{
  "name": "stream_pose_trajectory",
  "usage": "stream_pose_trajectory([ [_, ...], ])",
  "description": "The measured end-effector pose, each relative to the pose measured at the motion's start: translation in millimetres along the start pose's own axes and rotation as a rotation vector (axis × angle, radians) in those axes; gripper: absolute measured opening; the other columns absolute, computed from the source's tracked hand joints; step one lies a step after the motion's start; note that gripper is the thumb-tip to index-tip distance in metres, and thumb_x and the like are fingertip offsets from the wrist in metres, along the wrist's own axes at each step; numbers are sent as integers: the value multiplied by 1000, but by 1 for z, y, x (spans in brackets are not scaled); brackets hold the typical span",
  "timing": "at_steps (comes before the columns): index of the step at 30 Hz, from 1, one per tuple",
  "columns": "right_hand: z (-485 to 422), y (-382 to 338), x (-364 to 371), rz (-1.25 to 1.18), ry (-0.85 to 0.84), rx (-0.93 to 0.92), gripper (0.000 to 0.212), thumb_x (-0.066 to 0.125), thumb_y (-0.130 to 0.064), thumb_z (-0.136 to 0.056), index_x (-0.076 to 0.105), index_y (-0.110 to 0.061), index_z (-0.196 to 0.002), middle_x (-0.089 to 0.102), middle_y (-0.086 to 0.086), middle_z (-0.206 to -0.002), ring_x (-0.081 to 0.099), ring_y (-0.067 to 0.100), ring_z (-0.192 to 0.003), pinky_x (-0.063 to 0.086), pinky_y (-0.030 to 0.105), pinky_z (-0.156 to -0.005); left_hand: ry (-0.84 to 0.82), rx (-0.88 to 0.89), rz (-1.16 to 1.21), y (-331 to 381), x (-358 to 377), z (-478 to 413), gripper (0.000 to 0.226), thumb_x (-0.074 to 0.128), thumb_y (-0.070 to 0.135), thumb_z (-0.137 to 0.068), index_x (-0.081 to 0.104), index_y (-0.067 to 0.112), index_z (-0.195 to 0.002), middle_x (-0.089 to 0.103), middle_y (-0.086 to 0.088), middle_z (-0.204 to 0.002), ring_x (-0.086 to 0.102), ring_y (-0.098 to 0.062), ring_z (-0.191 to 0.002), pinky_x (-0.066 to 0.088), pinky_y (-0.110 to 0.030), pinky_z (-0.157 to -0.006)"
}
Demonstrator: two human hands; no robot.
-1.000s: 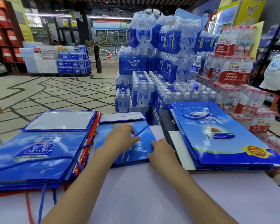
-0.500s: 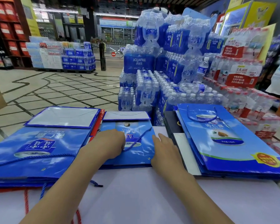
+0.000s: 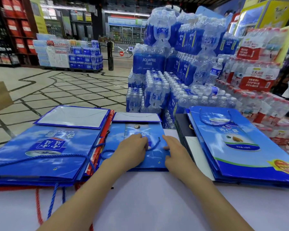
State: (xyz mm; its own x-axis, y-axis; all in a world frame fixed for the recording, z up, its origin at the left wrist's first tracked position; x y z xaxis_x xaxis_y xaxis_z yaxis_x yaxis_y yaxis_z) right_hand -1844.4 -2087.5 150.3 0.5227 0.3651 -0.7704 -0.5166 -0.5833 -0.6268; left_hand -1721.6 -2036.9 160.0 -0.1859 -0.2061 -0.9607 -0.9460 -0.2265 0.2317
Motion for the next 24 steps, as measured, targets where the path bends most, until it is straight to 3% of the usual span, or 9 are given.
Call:
stream_pose_trajectory([
  [3,-8,9,5,152,-31,-25,67,44,10,-87,37,-16,-149,28,-1,-157,38,23,-136,34,32,-110,-83,-8,-19,-8,0,8,16,45,10,-87,55,23,-86,51,-1,-107,50,-22,-103,46,-36,-80],
  [7,-16,8,12,374,-50,-77,37,46,-3,-94,63,-18,-124,56,-1,-127,48,27,-114,41,36,-97,-79,-54,-51,-17,-6,13,16,46,9,-87,53,24,-83,51,0,-105,48,-19,-99,44,-32,-75],
  [11,-6,-1,-5,208,32,-85,27,48,-14,-98,71,-19,-111,64,-2,-113,54,15,-103,43,28,-94,-5,-88,-77,-23,-7,13,14,41,17,-93,55,15,-94,50,-2,-99,49,-22,-93,48,-38,-76],
  [13,3,-8,-7,76,1,-83,20,55,-22,-95,73,-23,-103,66,-11,-102,56,5,-89,46,23,-87,26,-133,-98,-27,-6,12,14,39,19,-95,53,14,-95,48,-3,-96,49,-24,-89,46,-37,-71],
  [15,10,-17,0,19,-85,-91,13,64,-38,-88,73,-28,-90,63,-16,-93,55,2,-87,47,25,-86,57,-207,-108,-32,-8,12,13,40,21,-95,51,13,-96,45,-3,-95,48,-25,-83,41,-35,-66],
  [18,12,-21,8,57,-134,-93,26,73,-55,-75,69,-32,-85,59,-16,-91,49,-3,-88,41,27,-90,85,-305,-109,-40,-10,13,10,43,22,-93,48,13,-95,43,-5,-97,45,-24,-78,35,-33,-62],
  [24,12,-23,8,-57,-104,-122,14,78,-42,-78,71,-30,-81,60,-14,-89,51,-3,-82,38,14,-73,102,-342,-175,-45,-10,11,22,43,27,-94,50,13,-108,51,-7,-110,57,-29,-92,37,-34,-64],
])
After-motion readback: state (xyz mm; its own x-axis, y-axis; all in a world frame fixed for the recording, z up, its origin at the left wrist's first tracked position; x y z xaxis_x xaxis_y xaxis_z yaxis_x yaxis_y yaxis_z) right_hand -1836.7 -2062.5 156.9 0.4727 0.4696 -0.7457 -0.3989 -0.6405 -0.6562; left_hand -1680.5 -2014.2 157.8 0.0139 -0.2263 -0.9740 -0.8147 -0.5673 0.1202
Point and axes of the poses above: each hand's wrist, its own z-axis away from the middle knuckle, its own x-axis out of the palm, y = z × x, the point moved 9 cm from there along -z, towards the middle knuckle
